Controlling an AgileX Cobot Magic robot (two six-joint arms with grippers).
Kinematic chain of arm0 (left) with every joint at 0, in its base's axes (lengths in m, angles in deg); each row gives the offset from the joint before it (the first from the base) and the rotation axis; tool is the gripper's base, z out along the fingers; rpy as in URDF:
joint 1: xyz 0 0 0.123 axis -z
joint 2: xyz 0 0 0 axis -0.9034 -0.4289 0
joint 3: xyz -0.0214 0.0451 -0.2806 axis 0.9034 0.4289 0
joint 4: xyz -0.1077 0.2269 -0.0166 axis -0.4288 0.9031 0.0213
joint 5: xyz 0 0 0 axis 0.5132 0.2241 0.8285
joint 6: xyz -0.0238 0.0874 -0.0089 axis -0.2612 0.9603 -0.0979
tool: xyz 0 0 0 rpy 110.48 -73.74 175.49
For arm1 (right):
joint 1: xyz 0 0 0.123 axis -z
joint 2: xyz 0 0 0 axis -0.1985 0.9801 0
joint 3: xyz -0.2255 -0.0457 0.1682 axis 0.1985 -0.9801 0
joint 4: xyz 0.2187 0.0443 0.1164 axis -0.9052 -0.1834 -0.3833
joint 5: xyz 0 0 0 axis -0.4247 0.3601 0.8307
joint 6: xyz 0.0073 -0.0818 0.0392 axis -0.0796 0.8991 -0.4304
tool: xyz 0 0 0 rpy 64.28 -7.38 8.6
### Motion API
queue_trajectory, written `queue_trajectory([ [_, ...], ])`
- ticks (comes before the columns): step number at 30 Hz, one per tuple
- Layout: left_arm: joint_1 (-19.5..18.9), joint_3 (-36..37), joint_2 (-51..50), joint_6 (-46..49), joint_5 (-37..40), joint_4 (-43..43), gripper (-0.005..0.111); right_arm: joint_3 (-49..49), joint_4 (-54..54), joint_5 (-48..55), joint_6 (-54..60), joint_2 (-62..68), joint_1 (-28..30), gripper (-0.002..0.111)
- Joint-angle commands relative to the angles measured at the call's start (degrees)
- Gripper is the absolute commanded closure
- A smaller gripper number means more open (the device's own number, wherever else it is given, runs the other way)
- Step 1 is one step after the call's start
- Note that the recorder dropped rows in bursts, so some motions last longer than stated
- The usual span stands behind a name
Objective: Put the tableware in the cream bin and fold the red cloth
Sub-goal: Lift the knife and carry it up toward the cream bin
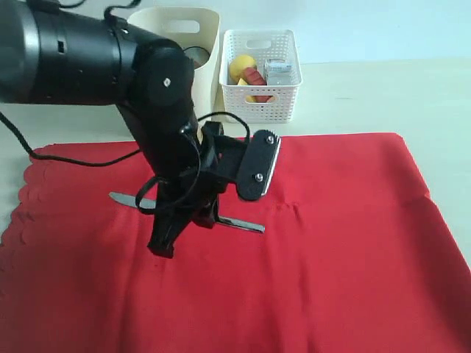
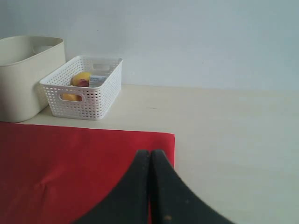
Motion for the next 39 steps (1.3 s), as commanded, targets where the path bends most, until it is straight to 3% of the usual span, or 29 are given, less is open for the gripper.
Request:
queue_trajectory([
  [1,-0.08,0.05,5.14,-5.45,0.43,3.09,0.107,-0.06,0.35,-0.55,0.07,-0.33,0.29,0.108],
  [6,-1.92,0.05,9.7,-10.98,-2.25,5.01,0.107,-0.06,0.35,-0.55,0.07,-0.33,0.29,0.108],
  [11,-6.34,0.05,13.76,-14.57,-8.94,5.01,0.107,-0.06,0.35,-0.55,0.07,-0.33,0.29,0.108],
  [19,-16.78,0.05,17.05,-23.26,-27.01,2.17,0.107,-0.06,0.35,-0.55,0.07,-0.33,0.29,0.108],
  [26,-22.97,0.05,17.05,-25.96,-42.58,-7.73,0.107,-0.06,0.35,-0.55,0.07,-0.33,0.29,0.108],
  [32,-25.11,-0.23,14.75,-26.37,-55.79,-16.7,0.107,-0.06,0.35,-0.55,0.07,-0.33,0.29,0.108],
  [39,-25.2,-5.78,7.05,-31.76,-58.44,-16.7,0.107,-0.06,0.35,-0.55,0.07,-0.33,0.29,0.108],
])
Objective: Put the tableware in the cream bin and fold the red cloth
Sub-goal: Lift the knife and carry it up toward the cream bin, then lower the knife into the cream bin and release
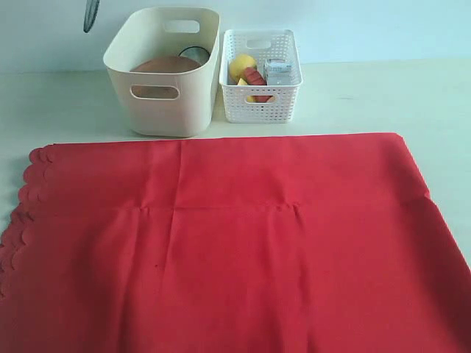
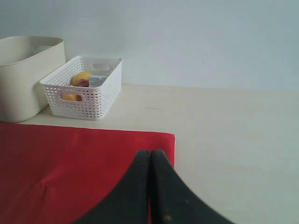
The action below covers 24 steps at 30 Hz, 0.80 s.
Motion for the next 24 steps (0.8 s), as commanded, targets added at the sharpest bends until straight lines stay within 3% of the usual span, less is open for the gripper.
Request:
queue_trajectory([
  [1,-0.18,-4.29,-5.03,-6.05,-3.07,-0.96,0.107,-0.06,0.35,-0.55,0.07,-0.33,0.29,0.108],
  [13,-0.18,-17.05,-20.45,-15.54,-0.52,-1.14,0.107,-0.06,0.35,-0.42,0.07,-0.33,0.29,0.108],
  [24,-0.18,-21.24,-27.2,-16.69,6.11,-1.52,0.107,-0.06,0.35,-0.42,0.07,-0.33,0.29,0.108],
])
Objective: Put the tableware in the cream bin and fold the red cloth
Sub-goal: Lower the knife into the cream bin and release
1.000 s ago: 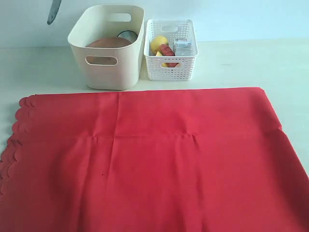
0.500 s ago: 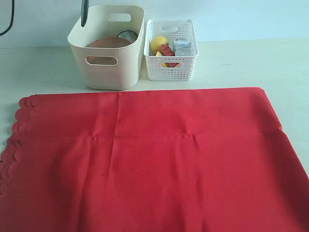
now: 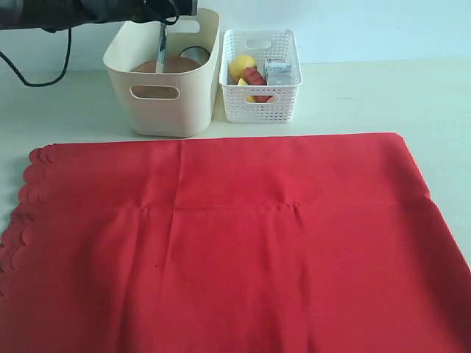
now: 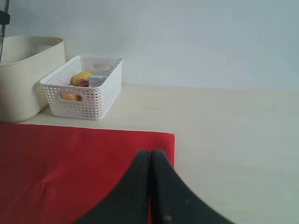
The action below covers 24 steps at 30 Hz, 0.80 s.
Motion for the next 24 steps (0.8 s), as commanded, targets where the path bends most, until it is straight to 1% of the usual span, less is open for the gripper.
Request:
queue_trajectory([
  [1,-0.18,-1.28,-1.46,-0.57,1.91,-0.84,0.107,-0.06,0.35,-0.42,0.07,-0.33,0.29,0.108],
  [6,-0.18,-1.28,-2.62,-0.57,3.73,-0.42,0.107,-0.06,0.35,-0.42,0.07,-0.33,0.29,0.108],
  [8,-0.18,-1.28,-2.75,-0.19,3.72,0.72,0.103,-0.06,0.35,-0.42,0.07,-0.33,0.29,0.108],
  [11,-0.18,-1.28,-2.75,-0.19,3.72,2.67,0.089,-0.06,0.35,-0.42,0.07,-0.33,0.29,0.108],
  [14,-0.18,-1.28,-2.64,-0.19,4.15,3.23,0.069,-0.06,0.35,-0.42,0.07,-0.33,0.29,0.108],
  [17,-0.18,-1.28,-1.63,-0.19,5.57,3.23,0.053,-0.06,0.35,-0.42,0.07,-0.33,0.29,0.108],
  [18,-0.18,-1.28,-0.74,-0.19,6.5,3.23,0.051,-0.06,0.35,-0.42,0.07,-0.33,0.29,0.108],
  [21,-0.18,-1.28,2.2,-0.19,9.33,3.23,0.051,-0.06,0.35,-0.42,0.07,-0.33,0.29,0.108],
  [24,-0.18,-1.28,6.31,-0.19,15.06,3.23,0.051,-0.06,0.35,-0.42,0.07,-0.33,0.29,0.108],
])
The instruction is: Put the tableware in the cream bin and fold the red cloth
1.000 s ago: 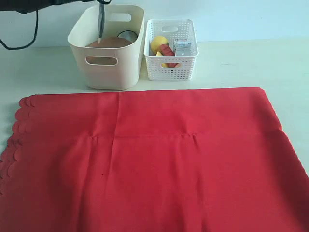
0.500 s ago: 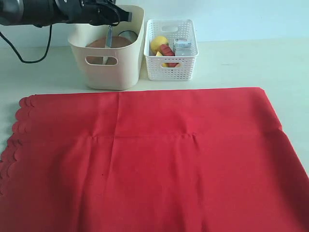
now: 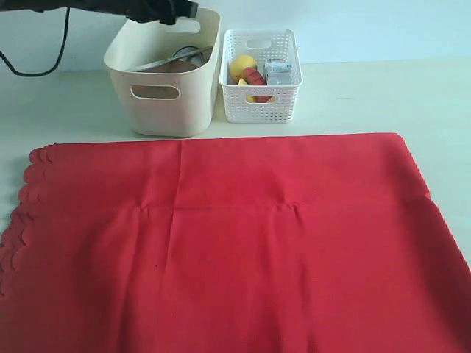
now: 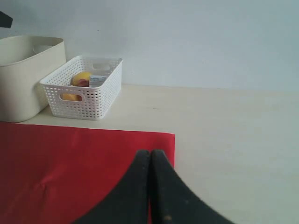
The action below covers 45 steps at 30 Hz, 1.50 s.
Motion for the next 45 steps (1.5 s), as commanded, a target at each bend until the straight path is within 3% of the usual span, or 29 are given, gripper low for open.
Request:
queue_trajectory([
  [1,-0.18,-0.39,4.57,-0.19,6.08,0.14,0.051,-0.06,0.35,-0.42,0.07,-0.33,0.29,0.108],
  [8,-0.18,-0.39,9.49,-0.42,28.42,1.86,0.051,-0.06,0.35,-0.42,0.07,-0.33,0.29,0.108],
  [14,-0.18,-0.08,12.38,-12.54,41.11,10.33,0.052,-0.06,0.35,-0.42,0.07,-0.33,0.29,0.108],
  [18,-0.18,7.91,18.57,-14.08,40.08,12.85,0.052,-0.06,0.35,-0.42,0.07,-0.33,0.29,0.108],
  [21,-0.18,16.63,24.03,-14.08,33.94,12.85,0.052,-0.06,0.35,-0.77,0.07,-0.33,0.29,0.108],
  [26,-0.72,24.54,28.98,-15.26,29.62,12.85,0.052,-0.06,0.35,-0.77,0.07,-0.33,0.29,0.108],
  [31,-1.48,31.87,35.94,-16.89,31.19,12.85,0.052,-0.06,0.35,-0.77,0.07,-0.33,0.29,0.108],
  [45,-4.21,43.44,47.83,-19.5,36.14,12.85,0.052,-0.06,0.35,-0.77,0.07,-0.33,0.29,0.108],
])
